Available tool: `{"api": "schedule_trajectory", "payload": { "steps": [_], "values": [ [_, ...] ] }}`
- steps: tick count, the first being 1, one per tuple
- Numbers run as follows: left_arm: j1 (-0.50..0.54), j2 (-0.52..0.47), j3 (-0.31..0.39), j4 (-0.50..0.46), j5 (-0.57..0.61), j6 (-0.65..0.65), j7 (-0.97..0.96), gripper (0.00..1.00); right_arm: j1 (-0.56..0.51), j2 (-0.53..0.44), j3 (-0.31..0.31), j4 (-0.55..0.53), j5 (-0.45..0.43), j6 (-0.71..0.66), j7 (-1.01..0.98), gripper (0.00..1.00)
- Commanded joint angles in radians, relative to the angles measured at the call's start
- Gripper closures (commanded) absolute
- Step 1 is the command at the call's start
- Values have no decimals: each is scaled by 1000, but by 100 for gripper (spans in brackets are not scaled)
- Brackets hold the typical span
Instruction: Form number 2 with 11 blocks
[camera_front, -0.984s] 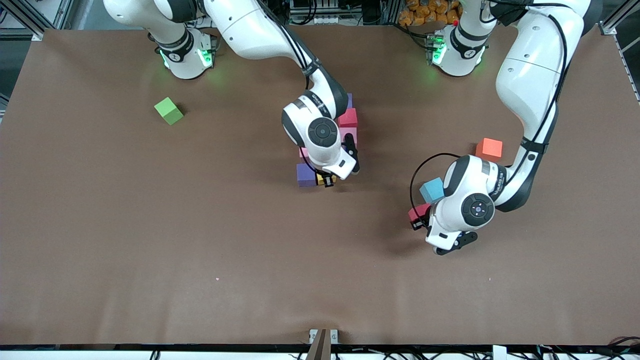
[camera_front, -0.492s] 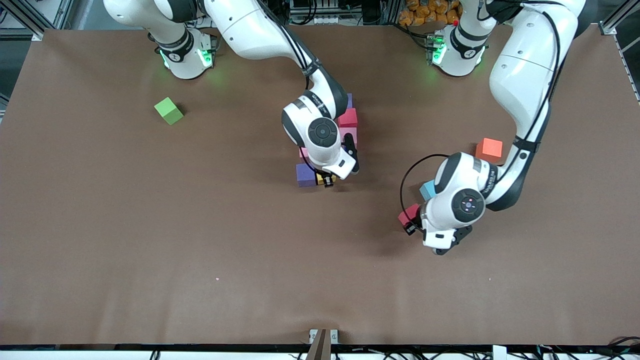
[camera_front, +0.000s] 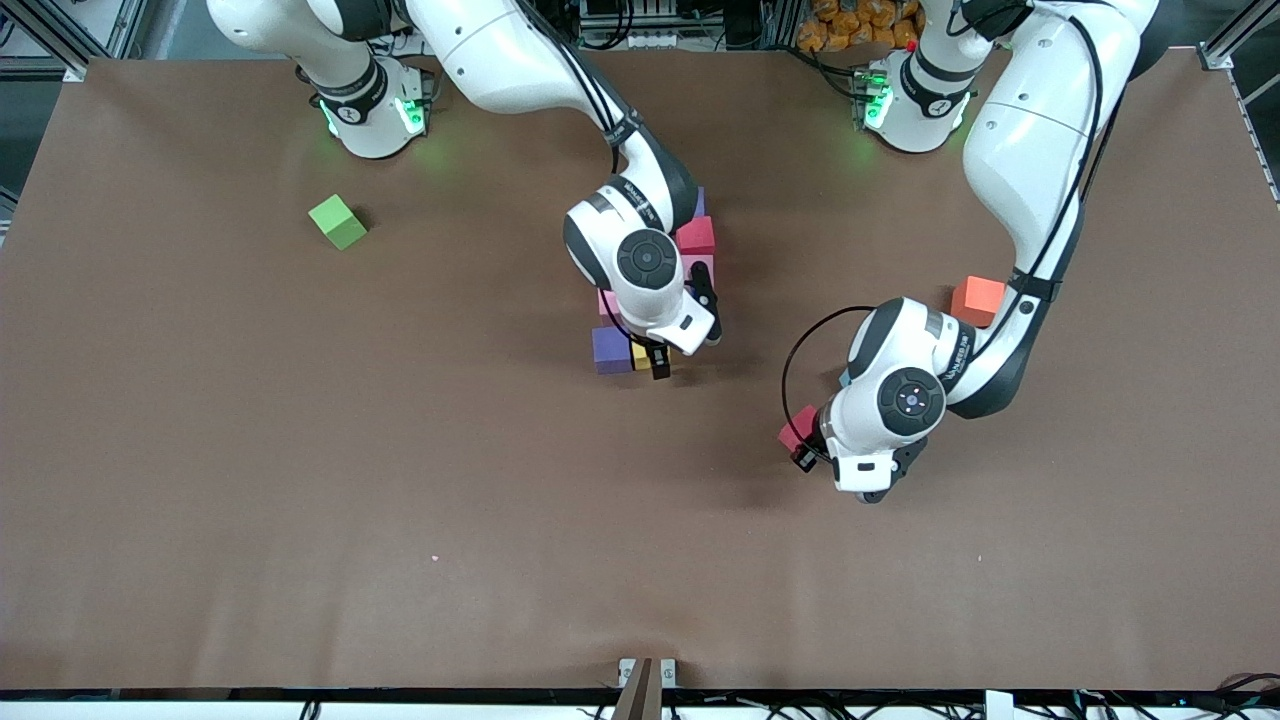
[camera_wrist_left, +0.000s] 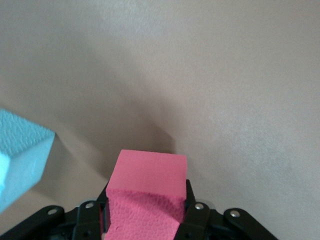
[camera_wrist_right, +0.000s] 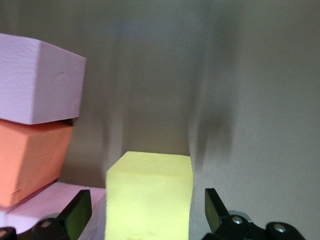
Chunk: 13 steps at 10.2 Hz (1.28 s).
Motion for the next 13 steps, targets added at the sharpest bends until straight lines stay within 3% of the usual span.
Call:
{"api": "schedule_trajectory", "payload": {
  "steps": [1, 5, 8, 13],
  "values": [
    [-24, -26, 5, -10, 1, 5, -131, 67, -3, -75, -4, -23, 0, -51, 23, 0],
    [-101, -37, -21, -21, 8, 29, -454, 65, -117, -188, -7, -21, 4, -179, 40, 0],
    [-129, -46, -24, -30, 15, 29, -597, 64, -319, -260, -7, -17, 0, -210, 38, 0],
    [-201, -109, -24, -131, 50, 41, -876, 64, -663, -322, -79, -6, -2, -242, 88, 0]
  ]
}}
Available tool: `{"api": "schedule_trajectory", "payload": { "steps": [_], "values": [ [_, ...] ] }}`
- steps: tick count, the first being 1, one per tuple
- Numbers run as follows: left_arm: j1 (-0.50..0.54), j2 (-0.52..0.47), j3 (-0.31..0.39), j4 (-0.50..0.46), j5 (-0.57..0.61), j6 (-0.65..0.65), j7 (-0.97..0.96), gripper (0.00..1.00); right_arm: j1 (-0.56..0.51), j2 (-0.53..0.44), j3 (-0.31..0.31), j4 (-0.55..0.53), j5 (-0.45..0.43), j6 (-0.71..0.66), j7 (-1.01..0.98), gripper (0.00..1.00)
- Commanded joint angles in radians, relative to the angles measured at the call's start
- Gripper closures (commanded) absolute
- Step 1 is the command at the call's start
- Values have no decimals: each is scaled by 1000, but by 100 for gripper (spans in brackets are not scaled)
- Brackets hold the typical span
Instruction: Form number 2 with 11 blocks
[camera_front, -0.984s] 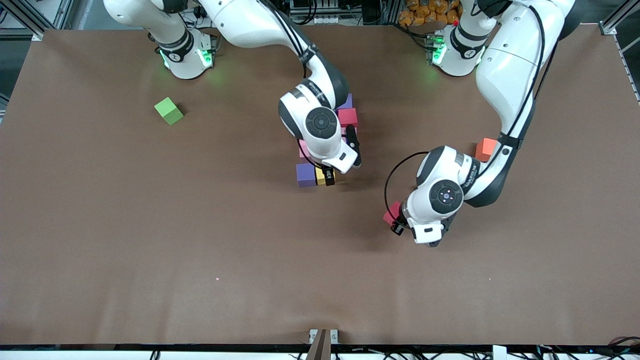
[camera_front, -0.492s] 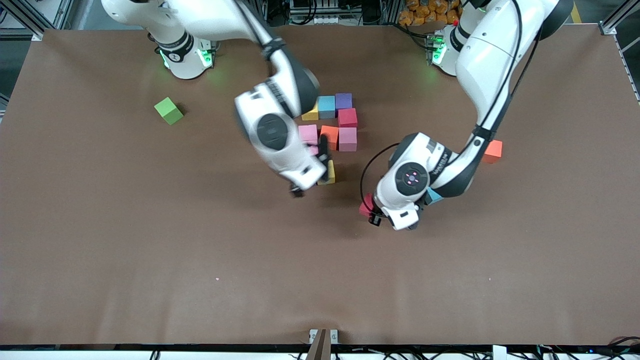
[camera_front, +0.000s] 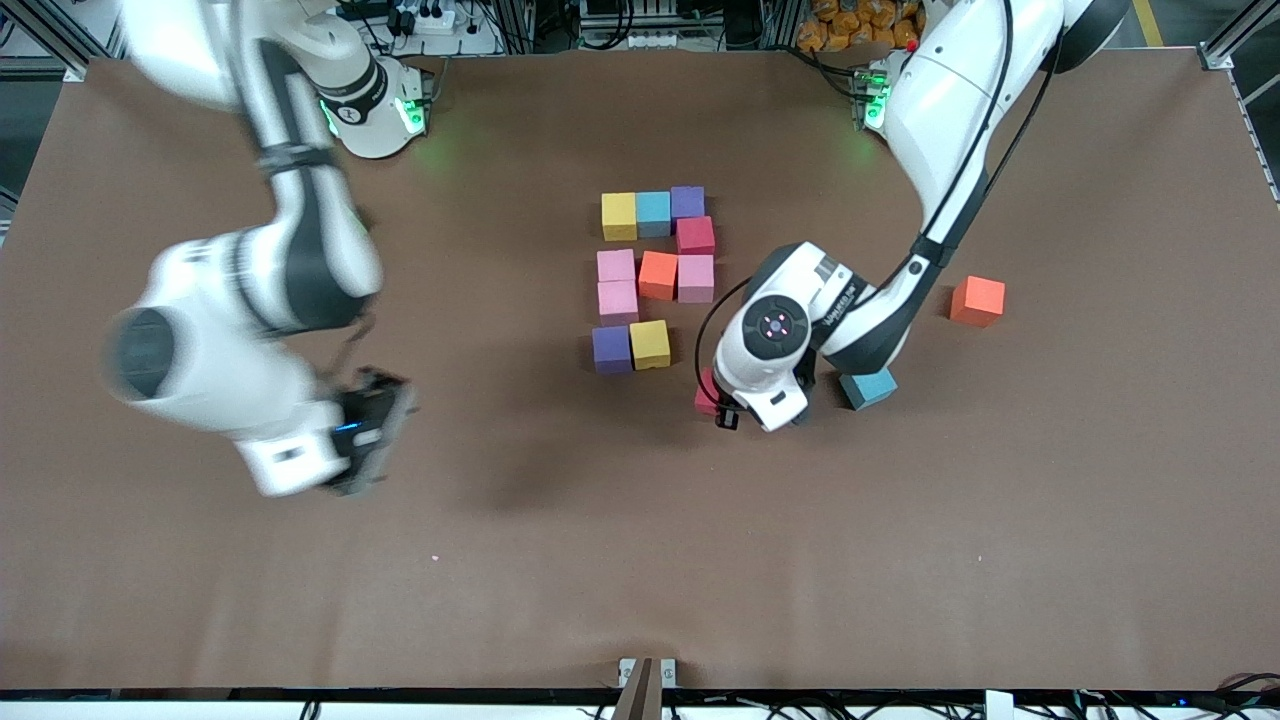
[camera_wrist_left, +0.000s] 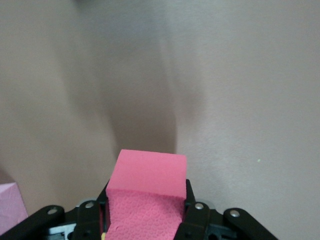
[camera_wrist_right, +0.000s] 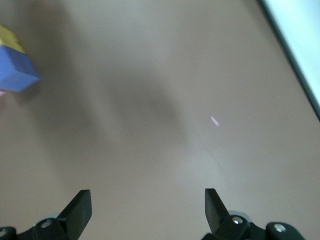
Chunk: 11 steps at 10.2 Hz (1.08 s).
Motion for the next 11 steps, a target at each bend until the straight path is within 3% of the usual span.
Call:
{"api": "schedule_trajectory", "payload": {
  "steps": [1, 3, 5, 6, 7, 9, 11],
  "values": [
    [-8, -89, 8, -124, 26, 35, -104, 65, -77, -40, -57, -15, -3, -82, 98, 0],
    [-3, -135, 6, -207, 26, 103, -120, 66, -56, -71, -170, -18, -15, -173, 246, 0],
    [-29, -134, 8, -223, 34, 132, -175, 66, 71, -79, -308, -18, -44, -215, 421, 0],
    [-48, -132, 8, -229, 43, 143, -212, 67, 110, -109, -338, -20, -66, -215, 508, 0],
    [-46, -135, 8, -246, 44, 188, -244, 67, 75, -140, -299, -17, -76, -227, 596, 0],
    [-48, -123, 8, -263, 44, 251, -256, 67, -128, -190, -45, -12, -171, -215, 688, 0],
    [-46, -121, 8, -280, 44, 270, -256, 67, -228, -246, 97, -21, -283, -209, 808, 0]
  ]
}}
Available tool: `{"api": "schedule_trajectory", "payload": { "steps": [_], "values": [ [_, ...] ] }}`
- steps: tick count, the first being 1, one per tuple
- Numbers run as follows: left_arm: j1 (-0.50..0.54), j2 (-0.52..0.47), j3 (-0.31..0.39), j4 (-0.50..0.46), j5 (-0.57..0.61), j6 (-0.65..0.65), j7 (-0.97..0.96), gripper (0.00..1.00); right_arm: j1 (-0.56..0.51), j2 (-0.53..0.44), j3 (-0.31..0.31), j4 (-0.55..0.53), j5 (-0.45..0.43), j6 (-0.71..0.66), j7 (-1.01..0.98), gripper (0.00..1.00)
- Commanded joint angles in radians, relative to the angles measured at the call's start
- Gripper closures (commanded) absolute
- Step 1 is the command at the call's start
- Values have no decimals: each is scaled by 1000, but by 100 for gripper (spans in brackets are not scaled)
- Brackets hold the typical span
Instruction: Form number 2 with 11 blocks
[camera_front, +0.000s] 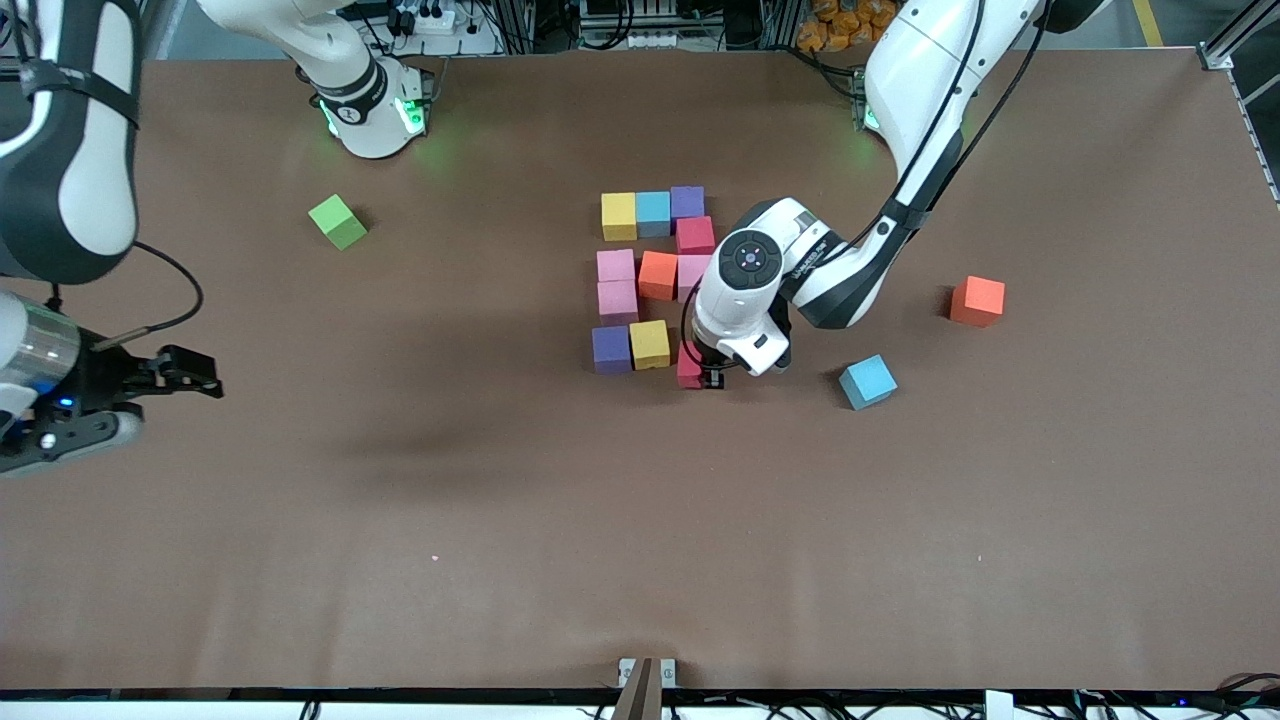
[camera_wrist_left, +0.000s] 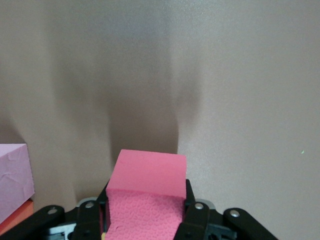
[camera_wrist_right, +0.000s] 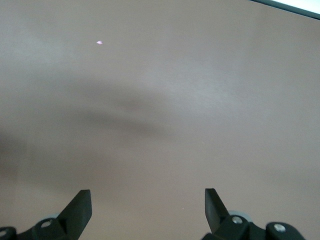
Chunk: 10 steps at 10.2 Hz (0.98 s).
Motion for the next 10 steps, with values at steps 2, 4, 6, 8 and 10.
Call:
{"api": "schedule_trajectory", "payload": {
  "steps": [2, 4, 6, 8, 10],
  "values": [
    [0, -24, 4, -52, 25, 30, -27, 67, -246, -153, 253, -85, -68, 10, 75, 0],
    [-3, -24, 2, -64, 25, 34, -28, 67, -308, -295, 302, -238, -69, 36, 78, 0],
    [-5, -24, 2, -79, 25, 69, -30, 67, -299, -397, 293, -303, -76, -11, 87, 0],
    [-14, -17, 2, -84, 25, 105, -66, 67, -246, -431, 273, -315, -146, -71, 146, 0],
    [-22, -21, 4, -86, 25, 119, -114, 67, -209, -433, 234, -288, -162, -76, 156, 0]
  ]
}}
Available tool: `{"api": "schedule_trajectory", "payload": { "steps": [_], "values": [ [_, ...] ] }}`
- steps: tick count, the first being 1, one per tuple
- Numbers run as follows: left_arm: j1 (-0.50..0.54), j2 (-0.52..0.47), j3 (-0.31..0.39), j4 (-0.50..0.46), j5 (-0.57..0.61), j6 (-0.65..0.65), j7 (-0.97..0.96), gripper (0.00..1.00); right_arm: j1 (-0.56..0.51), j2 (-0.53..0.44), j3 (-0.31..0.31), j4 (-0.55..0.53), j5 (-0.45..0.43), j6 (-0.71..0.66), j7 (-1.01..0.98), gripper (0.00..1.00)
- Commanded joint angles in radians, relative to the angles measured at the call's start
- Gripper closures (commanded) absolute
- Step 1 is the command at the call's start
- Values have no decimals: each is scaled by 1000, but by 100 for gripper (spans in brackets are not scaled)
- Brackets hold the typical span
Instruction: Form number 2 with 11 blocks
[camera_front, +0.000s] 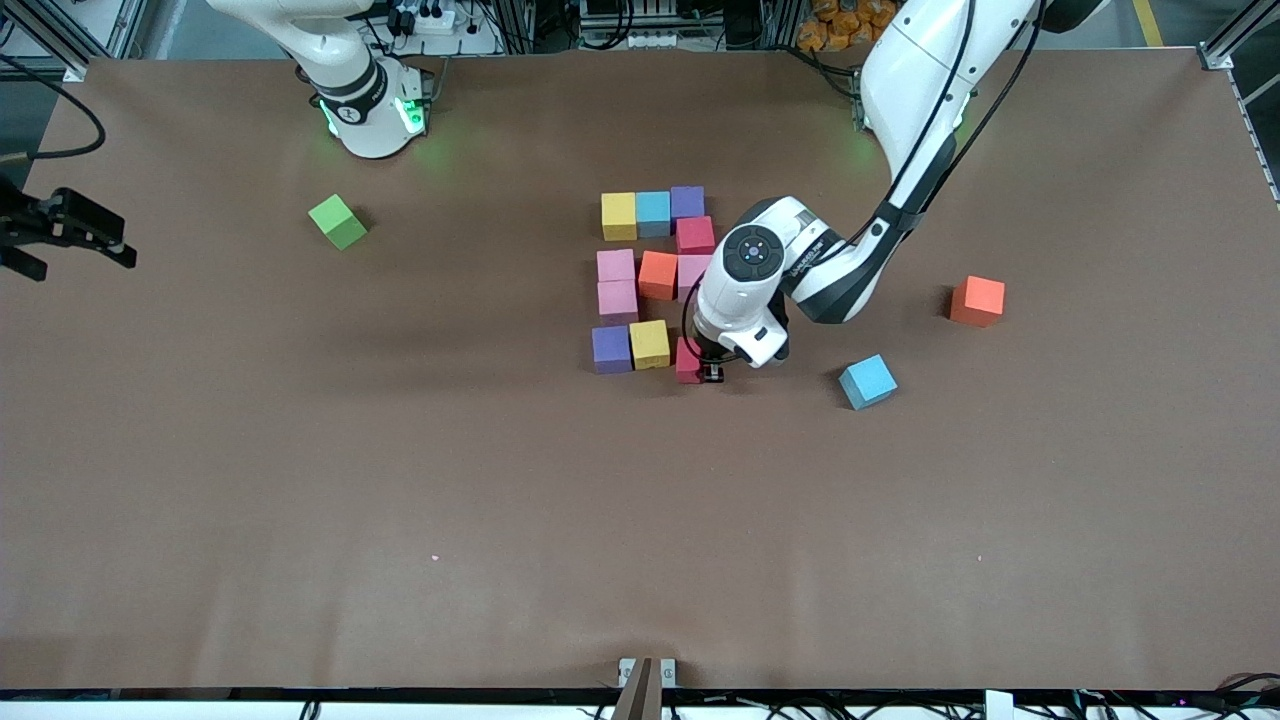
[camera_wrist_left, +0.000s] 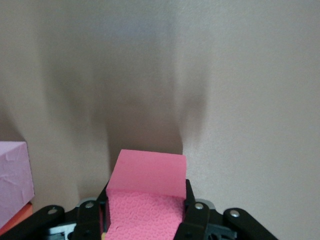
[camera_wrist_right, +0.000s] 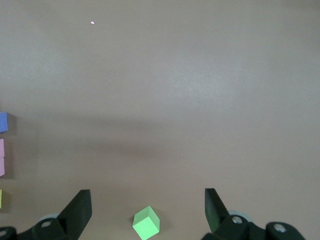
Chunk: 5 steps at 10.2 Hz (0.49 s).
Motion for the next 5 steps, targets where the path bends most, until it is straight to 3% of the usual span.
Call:
{"api": "schedule_trajectory", "payload": {
  "steps": [1, 5],
  "values": [
    [-15, -19, 5, -27, 25, 25, -54, 67, 30, -6, -24, 29, -27, 9, 25, 0],
    [-13, -24, 5, -47, 25, 26, -54, 67, 22, 48, -22, 110, -12, 11, 28, 0]
  ]
}}
